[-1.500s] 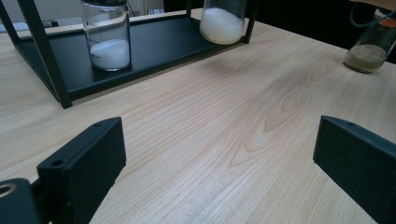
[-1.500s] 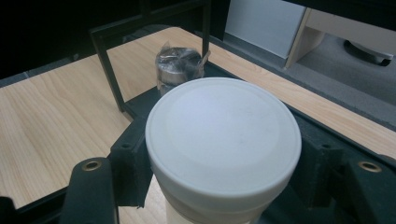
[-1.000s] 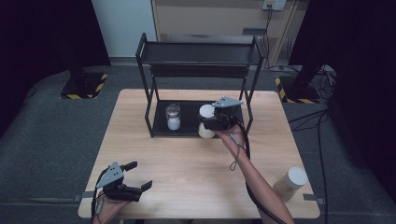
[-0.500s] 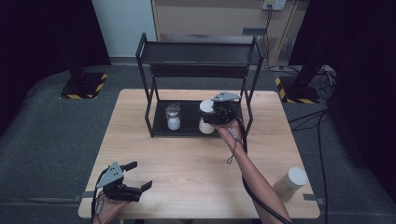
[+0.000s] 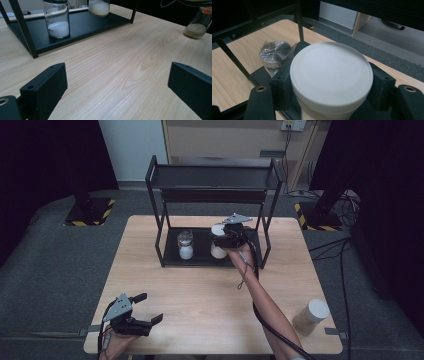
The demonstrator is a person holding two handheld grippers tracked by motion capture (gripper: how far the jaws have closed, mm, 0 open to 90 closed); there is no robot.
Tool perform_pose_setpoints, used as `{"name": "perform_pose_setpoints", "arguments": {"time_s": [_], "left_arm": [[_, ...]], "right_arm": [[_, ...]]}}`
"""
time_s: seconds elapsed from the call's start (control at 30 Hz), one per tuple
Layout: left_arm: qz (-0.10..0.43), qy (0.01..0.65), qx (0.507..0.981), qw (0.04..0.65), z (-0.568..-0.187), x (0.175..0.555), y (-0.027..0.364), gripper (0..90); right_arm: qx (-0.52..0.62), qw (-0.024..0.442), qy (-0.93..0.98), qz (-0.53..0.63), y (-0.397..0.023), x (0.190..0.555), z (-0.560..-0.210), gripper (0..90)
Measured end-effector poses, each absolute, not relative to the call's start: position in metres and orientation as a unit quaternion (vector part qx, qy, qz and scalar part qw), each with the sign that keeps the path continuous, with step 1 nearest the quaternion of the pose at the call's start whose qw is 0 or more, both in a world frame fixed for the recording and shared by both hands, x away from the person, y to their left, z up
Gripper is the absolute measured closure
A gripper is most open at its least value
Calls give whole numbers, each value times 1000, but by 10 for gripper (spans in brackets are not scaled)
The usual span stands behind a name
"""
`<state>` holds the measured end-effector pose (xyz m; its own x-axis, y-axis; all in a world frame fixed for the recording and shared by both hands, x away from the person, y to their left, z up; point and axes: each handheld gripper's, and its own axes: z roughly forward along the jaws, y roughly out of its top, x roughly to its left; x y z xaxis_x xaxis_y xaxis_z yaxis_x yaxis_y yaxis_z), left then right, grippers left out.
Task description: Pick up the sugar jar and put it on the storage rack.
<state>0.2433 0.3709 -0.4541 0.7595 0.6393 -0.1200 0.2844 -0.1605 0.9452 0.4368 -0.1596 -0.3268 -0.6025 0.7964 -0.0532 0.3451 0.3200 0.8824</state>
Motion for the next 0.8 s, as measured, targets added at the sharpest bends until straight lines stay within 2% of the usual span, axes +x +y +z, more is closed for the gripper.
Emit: {"name": "perform_pose_setpoints", "arguments": {"time_s": [0.8], "left_arm": [[155,310,745,570,-455,244,372,14]], "right_arm": [[389,242,775,436,-142,459,-350,336]]}}
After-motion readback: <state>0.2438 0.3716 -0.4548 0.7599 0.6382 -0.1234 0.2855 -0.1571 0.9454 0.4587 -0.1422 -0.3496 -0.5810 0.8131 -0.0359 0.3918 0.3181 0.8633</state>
